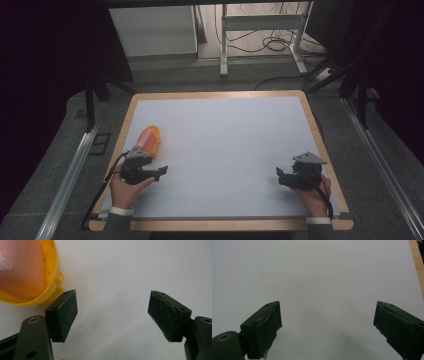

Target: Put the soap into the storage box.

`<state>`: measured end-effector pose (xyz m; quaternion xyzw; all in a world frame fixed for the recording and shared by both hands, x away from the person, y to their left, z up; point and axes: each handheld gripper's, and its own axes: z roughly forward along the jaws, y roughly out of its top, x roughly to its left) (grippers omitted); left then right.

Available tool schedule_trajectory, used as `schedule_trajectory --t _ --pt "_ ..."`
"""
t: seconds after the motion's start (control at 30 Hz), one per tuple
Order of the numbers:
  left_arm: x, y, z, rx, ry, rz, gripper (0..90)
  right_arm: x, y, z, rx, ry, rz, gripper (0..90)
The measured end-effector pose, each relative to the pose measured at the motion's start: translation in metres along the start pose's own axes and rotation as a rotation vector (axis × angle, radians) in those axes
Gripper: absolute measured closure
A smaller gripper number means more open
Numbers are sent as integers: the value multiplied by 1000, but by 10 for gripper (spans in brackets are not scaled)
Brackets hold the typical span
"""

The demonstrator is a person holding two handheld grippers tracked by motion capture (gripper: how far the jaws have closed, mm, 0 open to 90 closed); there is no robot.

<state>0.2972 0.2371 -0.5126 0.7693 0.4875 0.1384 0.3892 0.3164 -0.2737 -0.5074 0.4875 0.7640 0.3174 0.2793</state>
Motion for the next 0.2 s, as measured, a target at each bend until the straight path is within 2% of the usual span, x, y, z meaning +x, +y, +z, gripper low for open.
schedule_trajectory --t 0.1,0.2 --pt "1 1 2 -15 -17 -9 242 1 1 0 -4 12 -1 75" --pt "1 0 3 -4 -3 1 241 4 1 1 -7 15 -9 75"
